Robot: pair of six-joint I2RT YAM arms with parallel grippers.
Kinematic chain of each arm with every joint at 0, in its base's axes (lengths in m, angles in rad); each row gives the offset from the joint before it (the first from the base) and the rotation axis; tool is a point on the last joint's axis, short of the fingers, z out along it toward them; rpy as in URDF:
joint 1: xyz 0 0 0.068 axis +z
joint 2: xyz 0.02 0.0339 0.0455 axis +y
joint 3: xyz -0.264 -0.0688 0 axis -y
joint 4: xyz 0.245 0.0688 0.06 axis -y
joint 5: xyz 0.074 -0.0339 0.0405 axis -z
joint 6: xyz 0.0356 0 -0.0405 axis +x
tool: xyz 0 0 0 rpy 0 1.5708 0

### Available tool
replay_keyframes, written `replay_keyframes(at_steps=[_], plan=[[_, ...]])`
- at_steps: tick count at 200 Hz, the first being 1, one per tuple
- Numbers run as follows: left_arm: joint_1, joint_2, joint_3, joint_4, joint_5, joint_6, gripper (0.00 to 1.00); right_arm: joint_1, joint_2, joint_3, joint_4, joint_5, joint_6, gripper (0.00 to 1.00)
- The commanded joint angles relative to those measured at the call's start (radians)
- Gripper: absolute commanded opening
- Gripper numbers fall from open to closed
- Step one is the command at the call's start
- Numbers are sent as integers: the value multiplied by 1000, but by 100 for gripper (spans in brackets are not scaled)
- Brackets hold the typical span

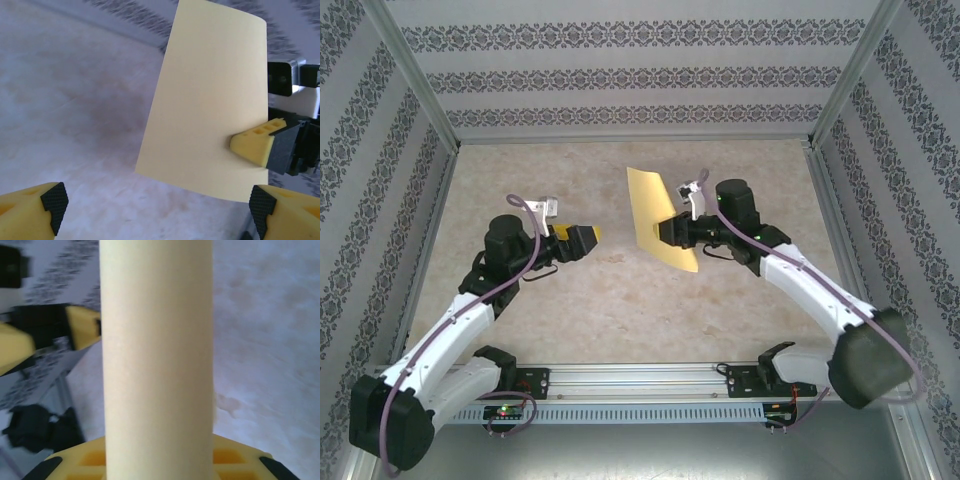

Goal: Fold a paper plane with a square sheet of paper (fold left side to right side)
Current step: Place a square sheet of paper at the center of the table.

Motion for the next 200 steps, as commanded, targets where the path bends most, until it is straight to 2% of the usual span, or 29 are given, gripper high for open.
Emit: replay_keyframes(at_steps=[1, 55, 89, 97, 111, 143, 154, 168, 200], plan=[[10, -8, 40, 150, 158, 1, 97, 4, -72, 53, -77, -166, -74, 29], [-31, 67, 123, 281, 319, -41, 97, 73, -145, 109, -61, -246, -31, 29], [-90, 102, 148, 335, 343, -41, 94, 97, -144, 128, -51, -255, -16, 29], [-99, 109, 155, 335, 343, -40, 89, 98, -146, 128, -44, -255, -12, 29], [-116, 122, 163, 334, 343, -35, 74, 96, -150, 128, -51, -240, -15, 31], [-123, 130, 158, 294, 312, -9, 27, 81, -170, 112, -96, -140, -39, 42], [-123, 136, 151, 266, 290, 1, 15, 69, -180, 103, -122, -85, -51, 47], [-122, 153, 144, 214, 255, 22, 8, 47, -192, 87, -160, 1, -64, 53], [-123, 241, 143, 83, 182, 61, 5, 11, -199, 53, -250, 258, -81, 71]])
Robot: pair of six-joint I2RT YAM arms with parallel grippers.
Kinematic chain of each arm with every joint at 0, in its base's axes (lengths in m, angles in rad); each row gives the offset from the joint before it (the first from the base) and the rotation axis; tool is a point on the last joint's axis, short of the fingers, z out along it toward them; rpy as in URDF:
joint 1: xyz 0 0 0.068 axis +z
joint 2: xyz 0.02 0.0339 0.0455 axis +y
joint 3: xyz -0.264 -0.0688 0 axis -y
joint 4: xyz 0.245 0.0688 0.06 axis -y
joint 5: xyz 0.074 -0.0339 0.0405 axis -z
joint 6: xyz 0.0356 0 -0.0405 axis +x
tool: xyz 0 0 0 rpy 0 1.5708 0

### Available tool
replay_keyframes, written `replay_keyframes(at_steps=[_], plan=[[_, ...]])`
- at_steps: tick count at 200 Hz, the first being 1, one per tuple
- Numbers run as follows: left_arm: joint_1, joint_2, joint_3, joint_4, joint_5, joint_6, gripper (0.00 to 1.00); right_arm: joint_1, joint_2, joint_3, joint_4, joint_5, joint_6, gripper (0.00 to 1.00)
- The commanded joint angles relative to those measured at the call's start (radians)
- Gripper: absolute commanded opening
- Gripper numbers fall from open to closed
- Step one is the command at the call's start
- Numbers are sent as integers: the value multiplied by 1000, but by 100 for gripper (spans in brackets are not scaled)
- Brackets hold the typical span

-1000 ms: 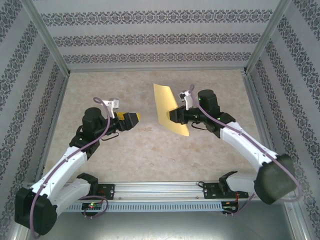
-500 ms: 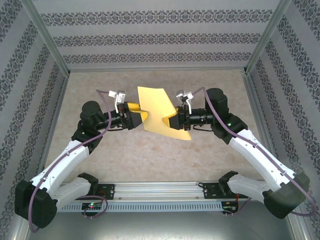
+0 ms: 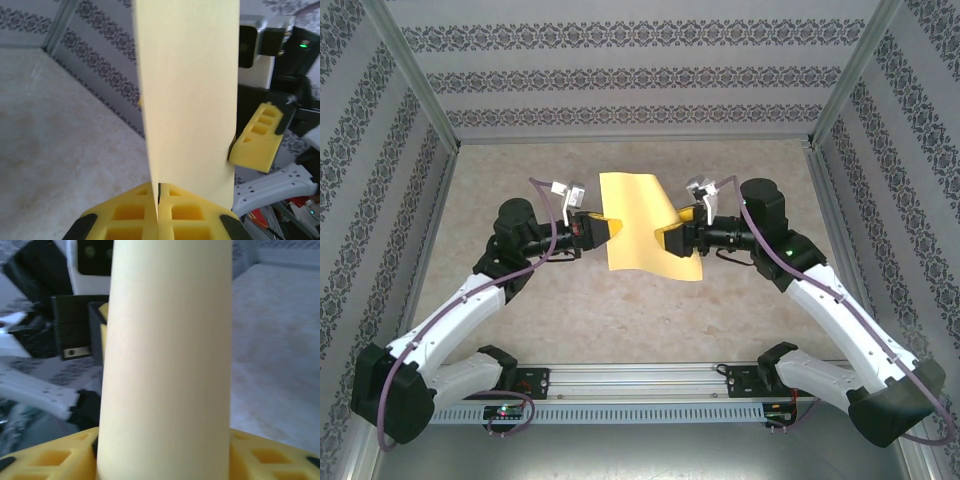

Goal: Fold a paper plane with a square sheet of paper (fold left side to right side)
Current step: Place a square sheet of paper at the center of the table, then first fold in half a square sheet of paper at the center of the table.

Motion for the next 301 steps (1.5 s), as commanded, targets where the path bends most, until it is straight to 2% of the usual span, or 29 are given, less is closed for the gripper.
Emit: replay_keyframes(at_steps=[1, 27, 48, 83, 97, 121, 139, 171, 228, 240, 270, 301], plan=[[-11, 65, 5, -119, -69, 55, 5, -21, -8, -35, -93, 245, -27, 72], [-10, 171, -8, -148, -113, 62, 5, -36, 24, -54, -162, 418, -25, 79], [-10, 273, -4, -178, -148, 72, 4, -46, 58, -89, -153, 433, 0, 79], [-11, 423, 21, -260, -230, 94, 1, -47, 128, -164, -58, 409, 89, 65], [-10, 465, 29, -290, -261, 100, 1, -45, 169, -176, -32, 381, 108, 53], [-11, 497, 36, -346, -323, 115, 1, -38, 247, -186, 17, 350, 150, 17], [-10, 504, 48, -386, -352, 127, 1, -20, 314, -188, 60, 346, 176, 0], [-10, 505, 64, -442, -373, 149, 1, 11, 464, -163, 118, 338, 211, 0], [-11, 504, 89, -469, -364, 157, 5, 33, 691, -89, 99, 342, 229, 0], [-11, 503, 99, -470, -354, 152, 9, 36, 727, -75, 79, 343, 227, 0], [-10, 495, 122, -450, -296, 116, 27, 40, 769, -62, 38, 361, 219, 0], [-12, 504, 130, -334, -196, 24, 44, 42, 777, -67, 26, 368, 214, 0]])
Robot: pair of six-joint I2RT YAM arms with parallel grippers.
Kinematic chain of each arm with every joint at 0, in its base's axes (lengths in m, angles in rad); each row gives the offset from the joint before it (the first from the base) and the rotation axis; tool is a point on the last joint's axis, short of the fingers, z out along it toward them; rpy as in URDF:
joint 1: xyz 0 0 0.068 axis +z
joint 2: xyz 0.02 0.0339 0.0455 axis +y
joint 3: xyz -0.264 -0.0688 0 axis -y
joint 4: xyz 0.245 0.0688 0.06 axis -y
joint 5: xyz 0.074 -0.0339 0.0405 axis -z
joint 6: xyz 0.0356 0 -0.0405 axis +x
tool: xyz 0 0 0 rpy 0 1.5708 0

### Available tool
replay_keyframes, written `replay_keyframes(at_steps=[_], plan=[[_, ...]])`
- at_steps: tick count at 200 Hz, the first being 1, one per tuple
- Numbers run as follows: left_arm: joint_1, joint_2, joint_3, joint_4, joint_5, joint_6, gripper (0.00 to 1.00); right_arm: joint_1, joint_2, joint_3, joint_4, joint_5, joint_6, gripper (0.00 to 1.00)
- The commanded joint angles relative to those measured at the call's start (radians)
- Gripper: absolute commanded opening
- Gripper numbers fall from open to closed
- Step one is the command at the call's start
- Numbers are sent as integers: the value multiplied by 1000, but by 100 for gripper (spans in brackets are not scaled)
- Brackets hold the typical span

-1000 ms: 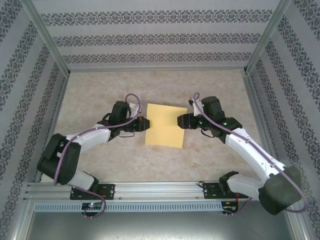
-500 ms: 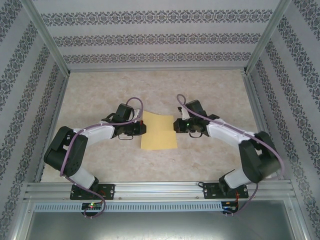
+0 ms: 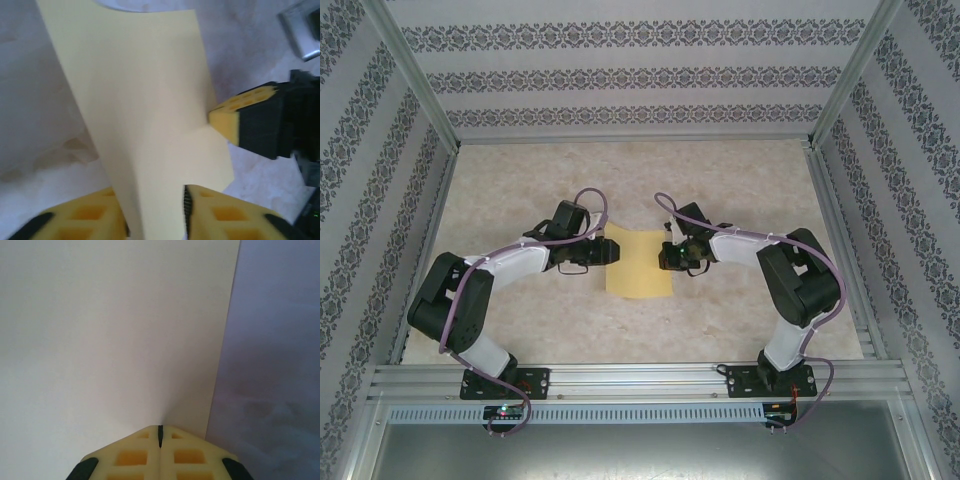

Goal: Fold a paper plane with a square sheet of paper (fold left side to right side)
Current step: First fold in half a square sheet of paper at the center of the table.

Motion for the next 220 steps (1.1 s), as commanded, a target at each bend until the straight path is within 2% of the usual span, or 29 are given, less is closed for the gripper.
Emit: replay_keyframes(at_steps=[1, 24, 46, 73, 93, 113, 140, 168, 187, 220], plan=[[-12, 2, 25, 93, 105, -77, 45, 12, 29, 4, -49, 15, -3, 0], [-25, 57, 45, 177, 169, -134, 50, 12, 26, -4, -34, 5, -3, 0], [-50, 109, 81, 191, 180, -140, 55, 8, 3, -15, 5, -20, 5, 0], [-68, 159, 108, 215, 182, -153, 56, -10, -53, -30, 42, -51, 11, 0], [-73, 178, 116, 218, 170, -154, 56, -38, -133, -56, 68, -60, 26, 8], [-74, 188, 117, 221, 164, -158, 52, -73, -209, -93, 117, -104, 56, 18], [-79, 195, 121, 211, 150, -151, 36, -85, -247, -132, 214, -203, 130, 32], [-83, 200, 129, 188, 137, -140, 24, -83, -217, -152, 336, -289, 221, 42], [-86, 201, 133, 178, 130, -135, 22, -74, -185, -142, 354, -301, 246, 45], [-89, 200, 136, 173, 125, -133, 22, -50, -136, -129, 377, -323, 269, 43]])
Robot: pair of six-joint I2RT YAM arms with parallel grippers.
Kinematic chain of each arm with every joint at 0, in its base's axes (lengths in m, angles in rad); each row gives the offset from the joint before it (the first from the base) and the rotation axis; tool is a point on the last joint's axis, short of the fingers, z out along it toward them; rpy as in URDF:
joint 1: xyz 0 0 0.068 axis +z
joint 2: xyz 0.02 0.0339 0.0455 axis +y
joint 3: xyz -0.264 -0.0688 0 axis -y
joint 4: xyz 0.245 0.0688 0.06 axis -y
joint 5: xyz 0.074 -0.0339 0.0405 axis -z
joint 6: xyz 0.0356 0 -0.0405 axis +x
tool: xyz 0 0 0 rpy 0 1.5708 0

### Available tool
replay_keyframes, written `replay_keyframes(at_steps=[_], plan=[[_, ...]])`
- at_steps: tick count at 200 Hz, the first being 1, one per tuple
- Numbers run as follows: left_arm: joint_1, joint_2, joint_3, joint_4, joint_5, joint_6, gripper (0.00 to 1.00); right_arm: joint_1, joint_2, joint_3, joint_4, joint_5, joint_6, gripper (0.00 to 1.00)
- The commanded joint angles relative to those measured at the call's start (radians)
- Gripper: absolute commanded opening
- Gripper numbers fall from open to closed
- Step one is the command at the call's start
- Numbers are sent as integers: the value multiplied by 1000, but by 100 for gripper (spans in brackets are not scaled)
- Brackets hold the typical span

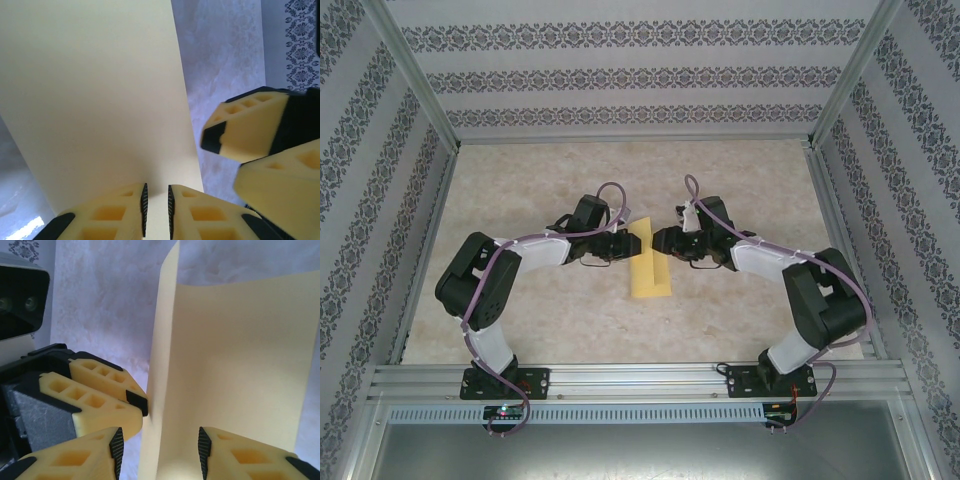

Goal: Fold a paper plane with a square sheet of paper (fold left side to right side)
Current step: First fold in half a square sheet of paper at the center of the table.

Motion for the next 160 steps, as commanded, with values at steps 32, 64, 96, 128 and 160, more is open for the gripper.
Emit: replay_keyframes(at_steps=[32, 64, 96, 128, 160], plan=[[-18, 4, 25, -9, -16, 24, 22, 35, 57, 20, 38, -46, 39, 26], [-17, -37, 16, -39, -48, 38, 24, 35, 54, 43, -61, 13, -18, 0], [-17, -123, -17, -111, -136, 64, 36, 34, 60, 85, -207, 141, -98, 0], [-17, -154, -50, -182, -216, 68, 46, 34, 87, 120, -294, 221, -148, 0], [-29, -97, -48, -170, -223, 55, 48, 33, 109, 124, -299, 248, -149, 0]])
